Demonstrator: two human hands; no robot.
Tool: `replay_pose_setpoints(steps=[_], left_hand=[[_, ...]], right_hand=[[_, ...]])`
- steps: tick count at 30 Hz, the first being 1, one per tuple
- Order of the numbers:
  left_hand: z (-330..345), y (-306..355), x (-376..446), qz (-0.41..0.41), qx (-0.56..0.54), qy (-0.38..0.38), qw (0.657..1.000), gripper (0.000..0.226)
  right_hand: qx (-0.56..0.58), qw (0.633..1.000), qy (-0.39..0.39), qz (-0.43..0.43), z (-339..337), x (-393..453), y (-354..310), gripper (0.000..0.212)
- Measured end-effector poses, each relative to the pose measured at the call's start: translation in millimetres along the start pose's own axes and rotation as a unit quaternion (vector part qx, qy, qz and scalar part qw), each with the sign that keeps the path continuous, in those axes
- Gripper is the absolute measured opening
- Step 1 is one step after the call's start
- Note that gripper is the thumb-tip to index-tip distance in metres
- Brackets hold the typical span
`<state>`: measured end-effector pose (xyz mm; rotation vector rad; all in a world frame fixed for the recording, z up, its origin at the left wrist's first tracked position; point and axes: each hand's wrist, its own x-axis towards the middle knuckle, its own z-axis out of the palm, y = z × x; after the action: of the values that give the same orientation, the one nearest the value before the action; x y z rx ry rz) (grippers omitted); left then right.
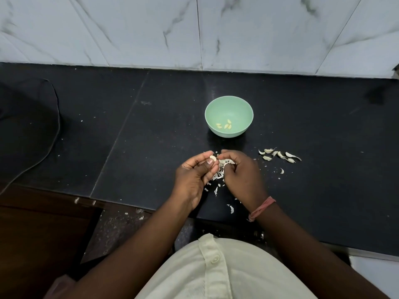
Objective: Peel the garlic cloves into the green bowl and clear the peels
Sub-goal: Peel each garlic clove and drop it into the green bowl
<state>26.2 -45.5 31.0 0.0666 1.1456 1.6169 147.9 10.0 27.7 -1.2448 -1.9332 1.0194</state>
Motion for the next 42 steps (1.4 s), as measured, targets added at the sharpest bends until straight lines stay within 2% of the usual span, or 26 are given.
replay_pose_setpoints(steps=[4, 14, 20, 24, 28, 31, 34, 35, 37, 38, 40, 42], left_hand=[[-0.4, 0.7, -0.3, 0.005, -0.006, -0.008, 1.0, 0.022], [-2.6, -1.3, -0.4, 0.048, 0.061, -0.031, 0.996, 0.022], [-2.1, -0.4, 0.5, 0.022, 0.083, -0.038, 0.996, 0.018], [-4.8, 3.1, -0.8, -0.004, 0.078, -0.06, 0.995, 0.018], [-4.3, 4.4, -3.4, -0.007, 0.076, -0.065, 0.995, 0.018], [-4.3, 3.0, -4.4, 0.005, 0.073, -0.058, 0.996, 0.017], [-5.4, 1.9, -3.9, 0.026, 0.081, -0.041, 0.996, 0.018], [-5.2, 1.7, -3.5, 0.034, 0.09, -0.032, 0.995, 0.018], [-4.6, 0.8, -3.4, 0.05, 0.106, -0.016, 0.993, 0.018], [-3.7, 0.6, -3.5, 0.056, 0.112, -0.009, 0.992, 0.017], [-2.3, 0.9, -4.0, 0.066, 0.117, -0.001, 0.991, 0.015], [-1.8, 1.6, -4.0, 0.071, 0.11, -0.001, 0.991, 0.016]], right_hand=[[0.033, 0.999, -0.001, 0.003, -0.3, 2.3, -2.6, 0.014], [0.134, 0.99, -0.005, 0.048, -0.3, 3.3, -1.8, 0.012], [0.15, 0.987, -0.032, 0.049, -7.9, 4.9, -7.1, 0.015], [0.205, 0.969, -0.055, 0.124, -11.9, 7.3, -6.2, 0.016], [0.317, 0.918, -0.055, 0.231, -10.1, 9.3, -2.8, 0.015], [0.286, 0.93, -0.038, 0.227, -10.1, 7.7, -0.9, 0.017], [0.245, 0.948, -0.04, 0.199, -11.0, 8.1, 1.4, 0.032], [0.195, 0.965, -0.038, 0.17, -11.2, 8.4, 1.0, 0.033], [0.051, 0.992, -0.018, 0.11, -10.7, 8.4, 3.2, 0.017], [0.008, 0.995, -0.011, 0.101, -11.7, 7.6, 1.2, 0.022], [-0.015, 0.994, 0.018, 0.104, -11.2, 8.0, 1.8, 0.053], [-0.025, 0.993, 0.045, 0.102, -11.1, 8.1, -1.2, 0.046]])
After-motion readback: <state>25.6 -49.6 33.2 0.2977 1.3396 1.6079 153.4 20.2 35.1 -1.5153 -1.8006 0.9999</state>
